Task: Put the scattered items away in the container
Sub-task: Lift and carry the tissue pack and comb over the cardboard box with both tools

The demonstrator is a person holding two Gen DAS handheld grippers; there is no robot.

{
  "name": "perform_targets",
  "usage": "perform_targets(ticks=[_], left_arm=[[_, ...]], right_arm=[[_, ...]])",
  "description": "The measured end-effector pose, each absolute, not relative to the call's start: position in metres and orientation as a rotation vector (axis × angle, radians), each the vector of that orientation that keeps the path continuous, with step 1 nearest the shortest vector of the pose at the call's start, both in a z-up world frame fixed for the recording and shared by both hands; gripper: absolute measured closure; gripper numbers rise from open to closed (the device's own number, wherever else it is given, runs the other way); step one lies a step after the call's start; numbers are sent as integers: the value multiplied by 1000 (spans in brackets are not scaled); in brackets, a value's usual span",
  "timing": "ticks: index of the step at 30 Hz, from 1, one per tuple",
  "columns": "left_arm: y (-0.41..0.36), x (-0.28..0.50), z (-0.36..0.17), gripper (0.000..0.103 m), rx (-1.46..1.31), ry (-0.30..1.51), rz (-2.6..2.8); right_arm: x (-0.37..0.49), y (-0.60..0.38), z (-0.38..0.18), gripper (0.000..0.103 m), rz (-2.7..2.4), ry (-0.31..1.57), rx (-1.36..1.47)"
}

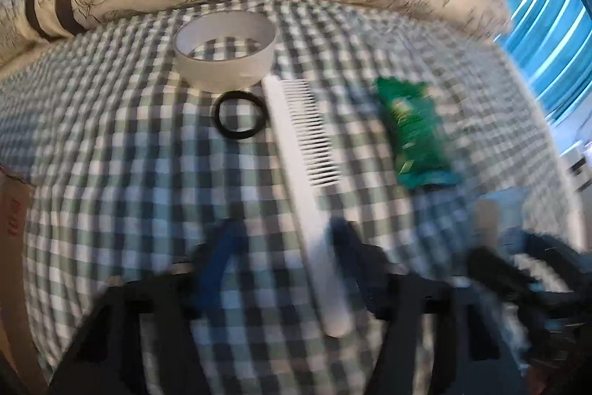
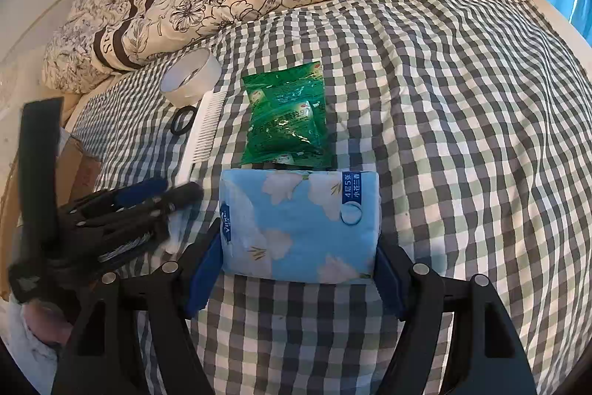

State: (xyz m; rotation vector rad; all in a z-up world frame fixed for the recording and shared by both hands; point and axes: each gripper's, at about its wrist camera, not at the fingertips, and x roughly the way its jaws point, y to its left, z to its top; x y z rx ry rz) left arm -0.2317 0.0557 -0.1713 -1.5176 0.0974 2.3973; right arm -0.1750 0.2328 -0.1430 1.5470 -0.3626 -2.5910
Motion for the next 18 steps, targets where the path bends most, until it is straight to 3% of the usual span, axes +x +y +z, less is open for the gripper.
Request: perform_targets(ticks=[1,2,18], left_arm=[[55,-231,-169,89,-1511,91,2395],[53,-230,-166,90,-1511,66,2390],[30,-186,-106,90,-1401,145,2563]], right_arm=[[-174,233,-143,31,-2592,-367,1546],[-174,234,-142,31,-2593,-370,1545],[-163,227,-115,31,-2606,-371,1487]])
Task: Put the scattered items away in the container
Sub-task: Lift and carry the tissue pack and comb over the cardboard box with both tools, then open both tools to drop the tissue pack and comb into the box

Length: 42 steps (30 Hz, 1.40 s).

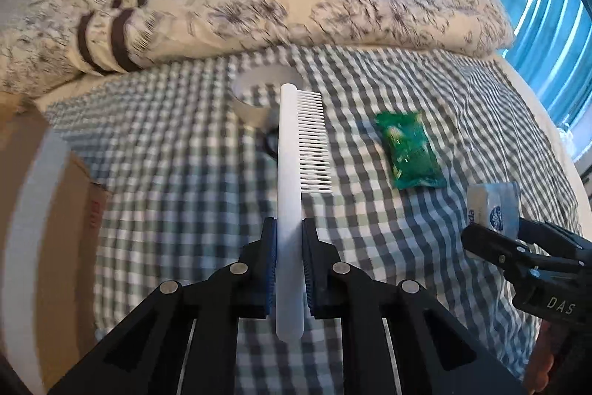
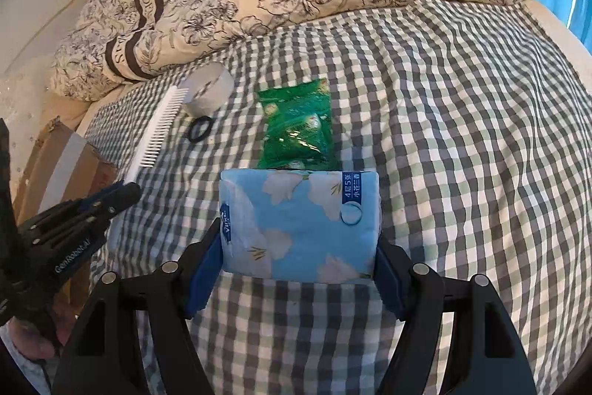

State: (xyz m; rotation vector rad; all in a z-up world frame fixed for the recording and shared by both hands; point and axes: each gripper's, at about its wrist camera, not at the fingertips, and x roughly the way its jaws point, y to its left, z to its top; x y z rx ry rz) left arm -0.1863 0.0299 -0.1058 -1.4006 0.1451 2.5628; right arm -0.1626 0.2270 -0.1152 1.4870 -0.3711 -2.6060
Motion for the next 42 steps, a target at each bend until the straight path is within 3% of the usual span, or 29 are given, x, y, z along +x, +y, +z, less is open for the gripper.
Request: perform_targets(ticks=[8,14,21,26,32,34,35,36,38,42], left_arm=[[-12,-163,-66,90,-1386,73,2652],[-54,-131,-3,90,-1272,24,2742],[-142,-103,51,90,-1231,-68,2830],[-210,-92,45,90,-1322,-87,2888],[-261,-99,2,90,-1468,-121,2888],[-269,-102,-12,86,-1498,-159,2874],[-270,-101,-16,75,-1505,-166,2861],[-269,-103,-20,54,-1509,-168,2848],[-267,-103,-22,39,-1496,-146,2869],[-252,-103,-16,38,-1468,-129,2892]], right_arm=[[-142,184,-71,31,-2615,-270,1397],[-112,126,-14,31,-2614,-143,1281],[-72,26,54,32,-2555,-29,1037],[-78,-47,44,32,-2460,15,1063],[-111,-109,-6,31,-2271,2,1183],[-117,-107,-10,22,-2313,-9,1148],[-119,-102,-9,15,-2353,-25,1132],[-121,-96,-7,14,-2373,-54,1119],[-126,-84,-2,12,-2378,-98,1121],[-127,-59,12,12,-2409,-127,1096]])
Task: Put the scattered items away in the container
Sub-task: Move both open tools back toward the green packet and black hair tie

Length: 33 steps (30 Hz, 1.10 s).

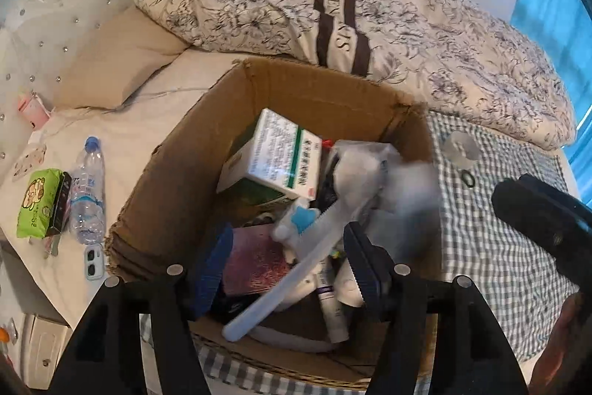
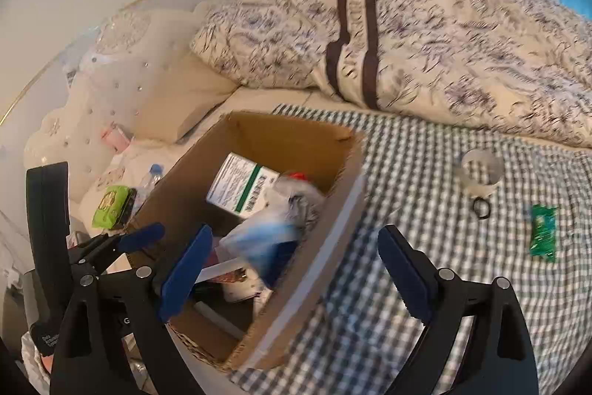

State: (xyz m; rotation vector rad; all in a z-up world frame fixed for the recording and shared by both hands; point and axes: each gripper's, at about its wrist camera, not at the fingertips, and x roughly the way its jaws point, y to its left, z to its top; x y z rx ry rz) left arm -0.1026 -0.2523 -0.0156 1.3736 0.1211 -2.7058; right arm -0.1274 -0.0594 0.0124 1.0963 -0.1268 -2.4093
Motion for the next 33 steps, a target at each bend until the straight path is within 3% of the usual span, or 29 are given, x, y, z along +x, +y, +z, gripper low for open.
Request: perform_targets(ticks=[7,12,14,25,30,33], left_arm=[[-215,-86,9,37,1334,62,-2726],[-166,-65,36,8,1243,25,-2810],[-138,-55,49,3,1193,10,-2874],[-29,-35,79,0,1141,-88,-3020],[-14,-44,70,0,1267,-60,-3115],[-5,-62,58,0,1306,-141,-3071]], right_arm=[[-106,-3,30,12,-2419,-254,1063],[-78,64,52,12,-2559,-230,1046],[-64,91,61,12,-2640,-189,1045],[-23,197,98,12,-2900,-91,1036],[-40,217,92,11,-2887,-119,1061],[-60,222,76,11,-2886,-101,1087]])
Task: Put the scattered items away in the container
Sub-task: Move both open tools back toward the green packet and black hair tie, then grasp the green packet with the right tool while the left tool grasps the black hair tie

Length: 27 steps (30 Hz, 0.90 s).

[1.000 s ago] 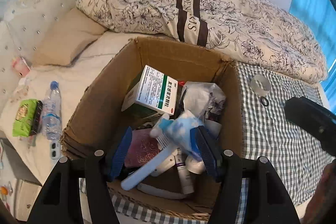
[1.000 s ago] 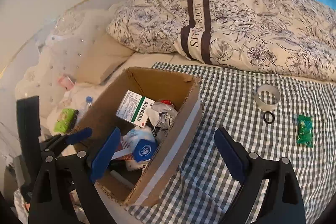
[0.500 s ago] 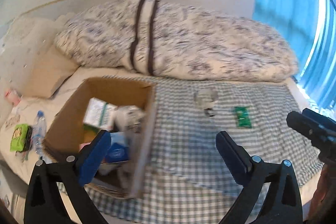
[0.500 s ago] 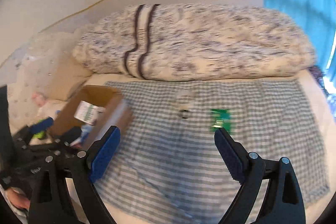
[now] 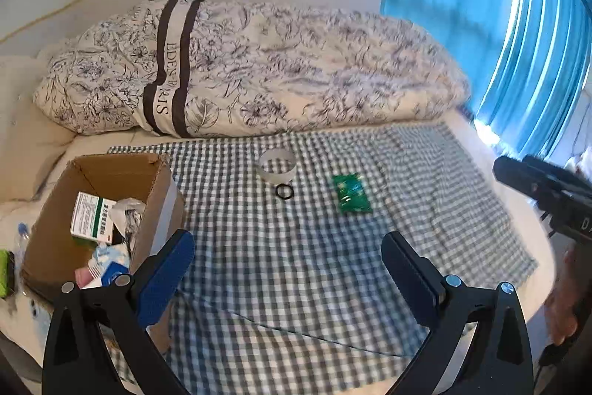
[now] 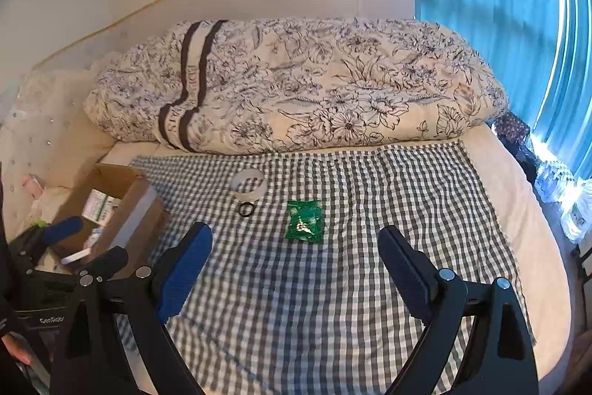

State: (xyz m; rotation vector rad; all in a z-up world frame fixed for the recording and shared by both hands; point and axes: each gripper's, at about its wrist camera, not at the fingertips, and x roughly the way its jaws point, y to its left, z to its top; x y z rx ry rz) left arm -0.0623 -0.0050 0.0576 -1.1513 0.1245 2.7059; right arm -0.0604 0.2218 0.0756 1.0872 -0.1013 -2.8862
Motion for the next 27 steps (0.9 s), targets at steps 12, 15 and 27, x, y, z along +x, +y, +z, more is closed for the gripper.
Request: perform_targets(ticks=[12,15,27], left_arm=[[32,-200,-69,0,-1325,118,2654],[40,-230,-104,0,-1388,135,2624],[46,-290,-170,9,-1442,119,2622]], right_arm=[[-175,235,-52,12,-2851,-60,1326],[-199,232,-81,12,-2834,-29,1375],[-264,230,-159,16,-2728,-123,1507]])
